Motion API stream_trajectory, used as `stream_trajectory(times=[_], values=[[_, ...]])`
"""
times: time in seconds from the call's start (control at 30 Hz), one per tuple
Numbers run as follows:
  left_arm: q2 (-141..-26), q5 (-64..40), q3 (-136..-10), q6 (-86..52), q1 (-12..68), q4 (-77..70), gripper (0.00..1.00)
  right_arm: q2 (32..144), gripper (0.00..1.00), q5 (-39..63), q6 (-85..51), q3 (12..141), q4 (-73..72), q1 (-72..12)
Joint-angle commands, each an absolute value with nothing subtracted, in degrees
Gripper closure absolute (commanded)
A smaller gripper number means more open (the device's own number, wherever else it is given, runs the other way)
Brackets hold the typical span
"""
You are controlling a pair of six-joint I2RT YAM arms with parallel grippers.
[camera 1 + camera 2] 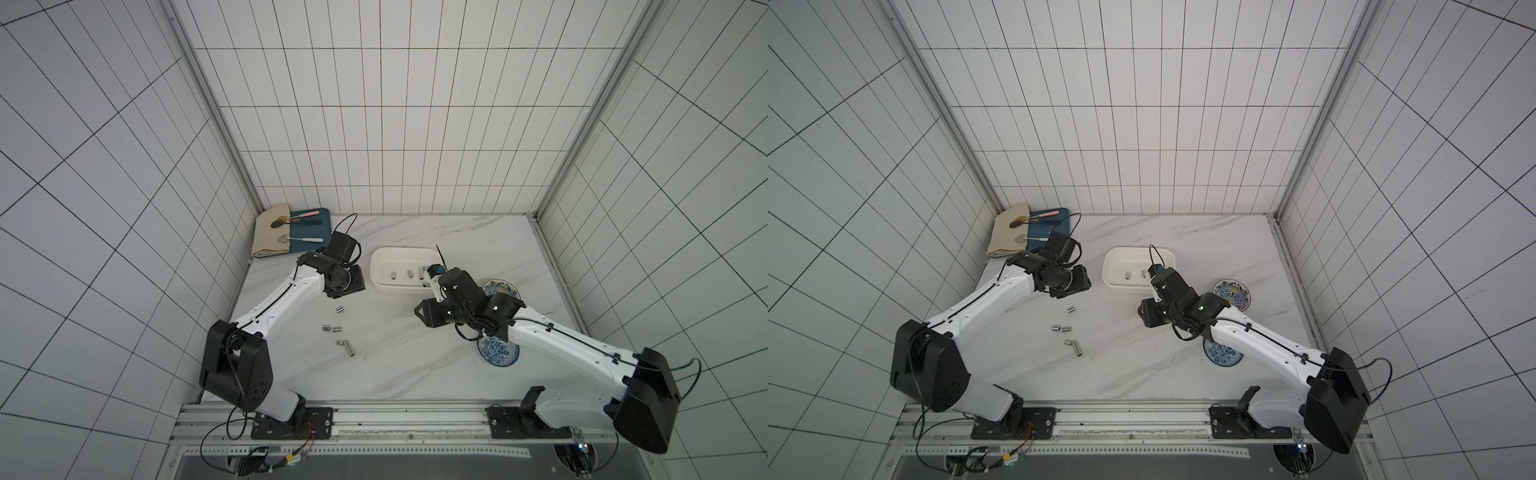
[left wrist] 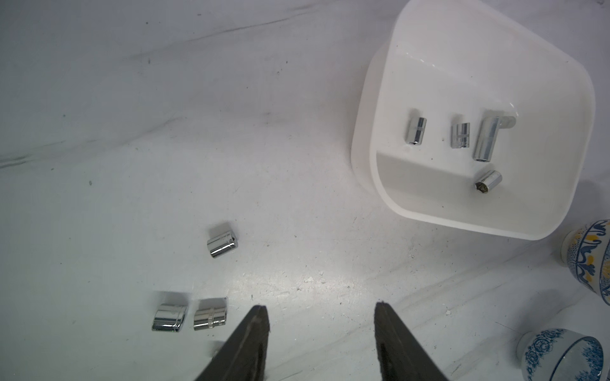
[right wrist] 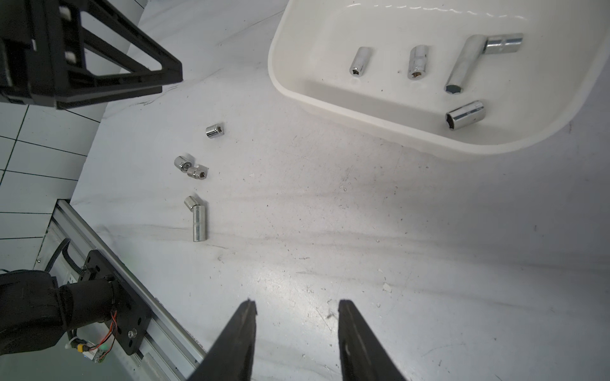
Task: Put the socket on the desktop into the storage box
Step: Pick up the socket head from the center of the board.
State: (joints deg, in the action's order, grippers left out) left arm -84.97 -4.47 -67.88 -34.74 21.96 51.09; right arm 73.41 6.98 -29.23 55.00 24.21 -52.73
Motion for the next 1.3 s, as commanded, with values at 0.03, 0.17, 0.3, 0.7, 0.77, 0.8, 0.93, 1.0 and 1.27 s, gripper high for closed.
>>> stream_trajectory(times=[0.03, 0.17, 0.3, 0.7, 0.77, 0.8, 0.93, 1.0, 1.27], values=[[-81.7, -3.2, -63.3, -36.8, 20.9, 49.0, 0.43, 74.0, 0.56, 7.7, -29.6, 54.3, 23.8, -52.7], [-80.6, -2.7, -59.9, -37.7, 19.2, 48.4, 0.4, 74.0, 0.56, 7.9, -29.6, 54.1, 23.7, -52.8], [-80.8, -2.3, -58.2, -38.7, 17.5, 47.3, 0.35, 74.0, 0.56, 7.9, -29.7, 53.9, 23.5, -52.8], [-90.1, -1.0, -60.0, -40.2, 16.1, 44.1, 0.35, 73.8, 0.56, 7.6, -29.8, 53.3, 23.1, -52.8], [-91.5, -0.8, -60.5, -40.4, 16.0, 43.8, 0.36, 73.8, 0.56, 7.4, -29.7, 53.3, 23.1, -52.8], [-92.2, -0.5, -60.8, -40.5, 16.0, 43.7, 0.37, 73.8, 0.56, 7.4, -29.7, 53.3, 23.1, -52.8], [-93.7, -0.2, -61.6, -40.6, 16.0, 43.6, 0.38, 73.8, 0.56, 7.4, -29.7, 53.2, 23.1, -52.8], [-94.2, 0.0, -61.7, -40.5, 16.0, 43.6, 0.38, 73.8, 0.56, 7.3, -29.6, 53.3, 23.1, -52.7], [-96.5, 0.8, -62.9, -40.4, 15.8, 43.8, 0.42, 74.4, 0.56, 7.8, -29.4, 53.7, 23.1, -52.7]])
